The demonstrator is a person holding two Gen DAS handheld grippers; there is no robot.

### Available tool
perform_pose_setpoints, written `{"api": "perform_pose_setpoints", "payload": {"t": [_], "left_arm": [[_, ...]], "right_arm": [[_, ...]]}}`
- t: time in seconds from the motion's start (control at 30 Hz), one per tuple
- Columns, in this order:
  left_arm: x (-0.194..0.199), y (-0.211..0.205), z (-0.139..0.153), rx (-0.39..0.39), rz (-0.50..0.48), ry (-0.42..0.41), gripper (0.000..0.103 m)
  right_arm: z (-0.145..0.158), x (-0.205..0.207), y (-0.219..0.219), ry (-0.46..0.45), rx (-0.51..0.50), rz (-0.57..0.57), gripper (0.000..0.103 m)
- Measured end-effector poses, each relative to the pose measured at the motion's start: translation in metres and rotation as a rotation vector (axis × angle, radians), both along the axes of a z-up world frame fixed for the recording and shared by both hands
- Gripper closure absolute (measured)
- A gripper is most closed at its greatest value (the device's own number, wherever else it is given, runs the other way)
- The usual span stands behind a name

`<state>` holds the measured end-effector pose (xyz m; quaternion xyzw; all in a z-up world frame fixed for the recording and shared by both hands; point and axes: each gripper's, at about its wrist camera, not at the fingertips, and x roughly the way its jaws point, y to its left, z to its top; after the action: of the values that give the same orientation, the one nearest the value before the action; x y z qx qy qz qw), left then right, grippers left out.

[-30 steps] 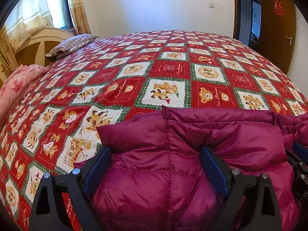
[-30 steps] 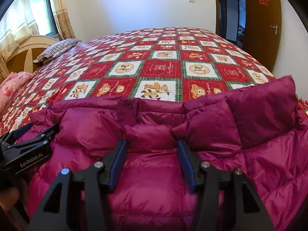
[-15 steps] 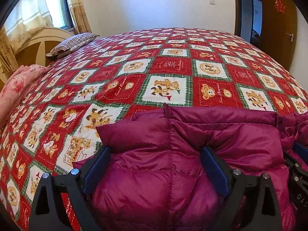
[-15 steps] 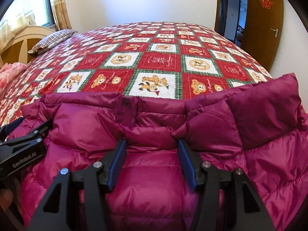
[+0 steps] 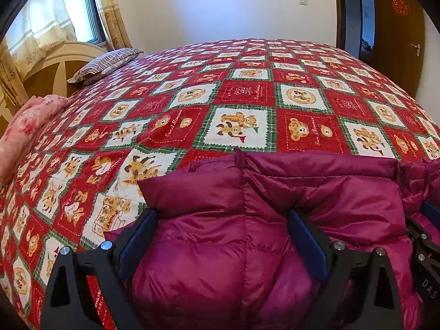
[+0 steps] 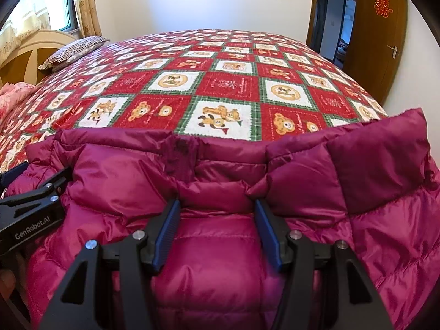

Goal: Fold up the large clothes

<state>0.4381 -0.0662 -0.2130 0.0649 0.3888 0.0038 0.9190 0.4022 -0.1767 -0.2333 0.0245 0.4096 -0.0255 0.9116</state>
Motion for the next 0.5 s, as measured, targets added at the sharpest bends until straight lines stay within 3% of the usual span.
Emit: {"api": "perform_pose_setpoints", "payload": {"t": [0.2,0.3,0.4,0.5], "left_arm": [[-0.003,-0.001,0.01,0.001,-0.016,0.032,0.007],[-0.034,-0.006,0.033,0.018,-0.069,-0.008,0.007],[-0.065,-0.008,0.044,0.02,-0.115,-0.065,0.007],[-0.075,-0.017,0.03,0.082,-0.123,-0.071,0.006]], "right_arm": [[0.0,0.002,0.003,0.009,-0.019,0.006,0.043],[0.006,-0.001,0.003,0.029,-0.03,0.026,0.043],[0.021,-0.029,0.008,0.01,-0.051,0.032,0.037],[0.026,-0.055,0.013,-0.024,-0.06,0.021,0.035]]}}
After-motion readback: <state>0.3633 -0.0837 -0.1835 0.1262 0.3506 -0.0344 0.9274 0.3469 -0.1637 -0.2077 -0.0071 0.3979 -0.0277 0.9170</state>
